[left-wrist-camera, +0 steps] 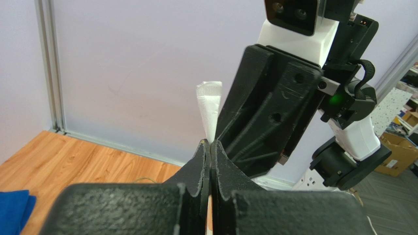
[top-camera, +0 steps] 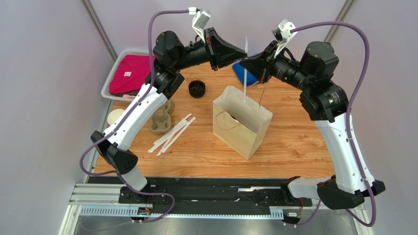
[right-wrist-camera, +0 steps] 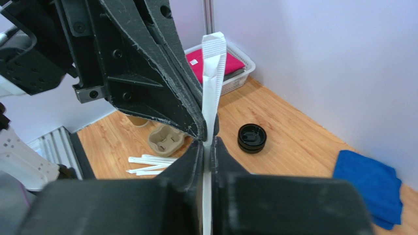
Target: Pack the takeout coffee
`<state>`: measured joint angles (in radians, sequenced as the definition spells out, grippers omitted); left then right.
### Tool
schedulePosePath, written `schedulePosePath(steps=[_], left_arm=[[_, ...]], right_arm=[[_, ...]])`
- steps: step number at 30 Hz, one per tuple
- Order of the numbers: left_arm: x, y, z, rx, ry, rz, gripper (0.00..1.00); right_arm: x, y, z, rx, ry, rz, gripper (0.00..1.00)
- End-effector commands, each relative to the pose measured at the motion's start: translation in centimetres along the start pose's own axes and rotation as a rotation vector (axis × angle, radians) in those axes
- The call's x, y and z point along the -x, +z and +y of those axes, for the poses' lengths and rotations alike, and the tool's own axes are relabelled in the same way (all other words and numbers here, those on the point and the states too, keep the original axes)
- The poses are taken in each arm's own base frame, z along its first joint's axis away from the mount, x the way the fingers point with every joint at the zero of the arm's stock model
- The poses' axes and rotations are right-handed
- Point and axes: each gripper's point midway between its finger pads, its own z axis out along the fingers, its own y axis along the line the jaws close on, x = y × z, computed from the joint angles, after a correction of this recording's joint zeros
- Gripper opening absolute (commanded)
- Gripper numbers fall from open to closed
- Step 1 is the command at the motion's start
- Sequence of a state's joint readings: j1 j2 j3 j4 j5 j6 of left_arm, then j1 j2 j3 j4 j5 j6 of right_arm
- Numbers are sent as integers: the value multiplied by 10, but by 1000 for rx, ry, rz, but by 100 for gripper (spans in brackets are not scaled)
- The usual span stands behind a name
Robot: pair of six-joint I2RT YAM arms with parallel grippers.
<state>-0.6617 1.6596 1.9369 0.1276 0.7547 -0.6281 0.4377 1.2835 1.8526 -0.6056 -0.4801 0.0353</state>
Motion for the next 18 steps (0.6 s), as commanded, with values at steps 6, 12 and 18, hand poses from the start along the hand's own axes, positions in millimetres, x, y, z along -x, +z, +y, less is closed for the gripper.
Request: schedulePosePath(steps=[6,12,18], left_arm=[[13,-30,-4,77,37,27,90],[0,-85,40,244,86,93,94],[-14,-128,48,353,230,178,95]], right_arm=[[-12,-11,-7,-55,-83,39,0],[-78,-9,-8,-18,-79,146,0],[-144,-2,-14,23,-126,275,0]])
